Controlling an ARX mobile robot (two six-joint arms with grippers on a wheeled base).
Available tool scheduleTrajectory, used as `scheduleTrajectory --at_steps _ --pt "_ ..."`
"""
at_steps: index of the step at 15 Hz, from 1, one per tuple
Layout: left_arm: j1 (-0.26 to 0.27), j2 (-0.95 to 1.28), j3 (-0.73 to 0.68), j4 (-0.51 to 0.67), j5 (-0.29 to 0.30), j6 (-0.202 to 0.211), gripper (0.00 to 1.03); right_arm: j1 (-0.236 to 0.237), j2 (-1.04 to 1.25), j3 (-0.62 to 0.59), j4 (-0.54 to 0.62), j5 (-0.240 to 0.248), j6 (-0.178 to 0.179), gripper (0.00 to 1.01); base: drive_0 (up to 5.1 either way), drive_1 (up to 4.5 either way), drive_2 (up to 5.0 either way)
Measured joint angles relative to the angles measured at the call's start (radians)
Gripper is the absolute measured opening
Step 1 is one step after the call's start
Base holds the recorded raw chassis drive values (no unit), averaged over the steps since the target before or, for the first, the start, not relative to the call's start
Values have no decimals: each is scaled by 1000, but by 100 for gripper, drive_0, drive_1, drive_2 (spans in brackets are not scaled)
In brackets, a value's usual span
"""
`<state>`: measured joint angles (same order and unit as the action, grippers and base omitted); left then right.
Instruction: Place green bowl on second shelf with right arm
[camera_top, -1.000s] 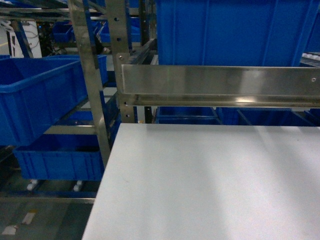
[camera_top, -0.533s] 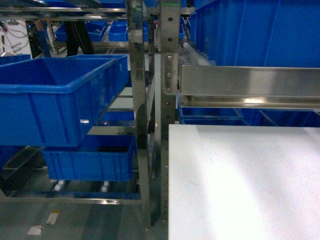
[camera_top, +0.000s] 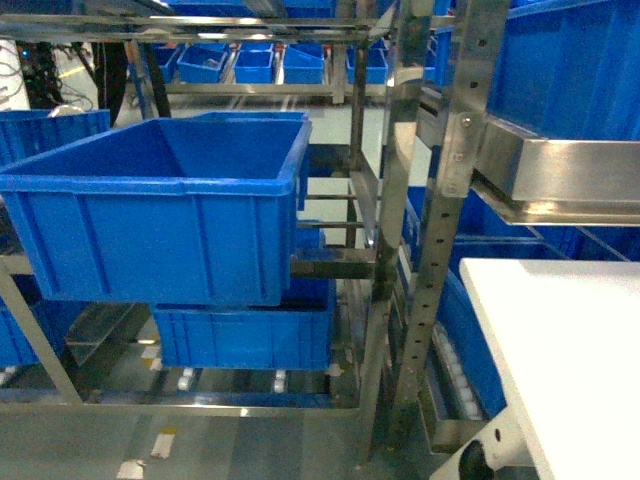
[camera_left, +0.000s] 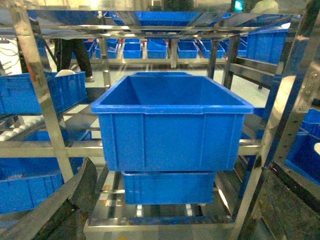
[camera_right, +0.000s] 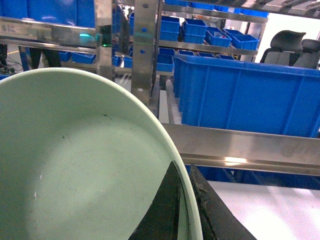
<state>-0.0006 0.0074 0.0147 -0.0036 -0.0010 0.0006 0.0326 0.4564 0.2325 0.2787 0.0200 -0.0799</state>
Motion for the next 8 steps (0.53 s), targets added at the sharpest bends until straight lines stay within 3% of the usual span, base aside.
scheduleTrajectory --at_steps 6,8 --pt "0 0 0 -2 1 0 98 0 -2 0 -1 0 0 3 -482 345 135" --pt "0 0 0 0 -2 0 98 0 -2 0 5 -2 0 3 3 415 -410"
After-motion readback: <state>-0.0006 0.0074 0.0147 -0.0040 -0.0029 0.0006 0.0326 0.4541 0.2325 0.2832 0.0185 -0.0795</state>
